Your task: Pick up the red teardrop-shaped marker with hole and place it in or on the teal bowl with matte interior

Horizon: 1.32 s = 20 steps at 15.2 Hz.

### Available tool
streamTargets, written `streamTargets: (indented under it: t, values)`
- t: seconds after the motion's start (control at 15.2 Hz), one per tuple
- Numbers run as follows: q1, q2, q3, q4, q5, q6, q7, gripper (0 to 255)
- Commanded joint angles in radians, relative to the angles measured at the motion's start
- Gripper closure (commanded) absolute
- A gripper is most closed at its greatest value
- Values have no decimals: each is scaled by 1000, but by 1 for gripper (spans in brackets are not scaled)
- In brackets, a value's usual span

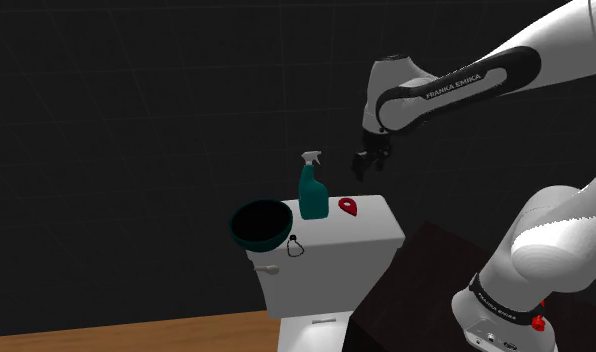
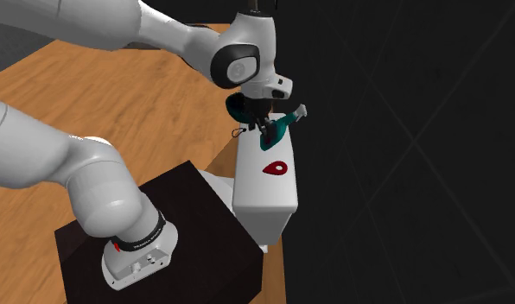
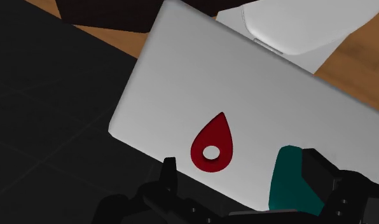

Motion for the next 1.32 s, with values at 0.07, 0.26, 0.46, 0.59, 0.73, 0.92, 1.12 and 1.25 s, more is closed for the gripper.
streamTargets:
  t: [0.07,0.26,0.46,0.59,0.73,0.92,1.12,1.25]
  values:
    - [-4,105,-15,-4,5,107,-8,0]
    - [-5,223,-26,11,18,205,-18,0]
    - [-6,347,-35,39,39,296,-33,0]
    - [-7,431,-38,64,58,351,-46,0]
    - [-10,498,-38,89,76,391,-58,0]
    - [-12,537,-35,86,84,432,-64,0]
    - [-13,578,-32,86,93,473,-70,0]
    - [-15,600,-31,86,97,494,-73,0]
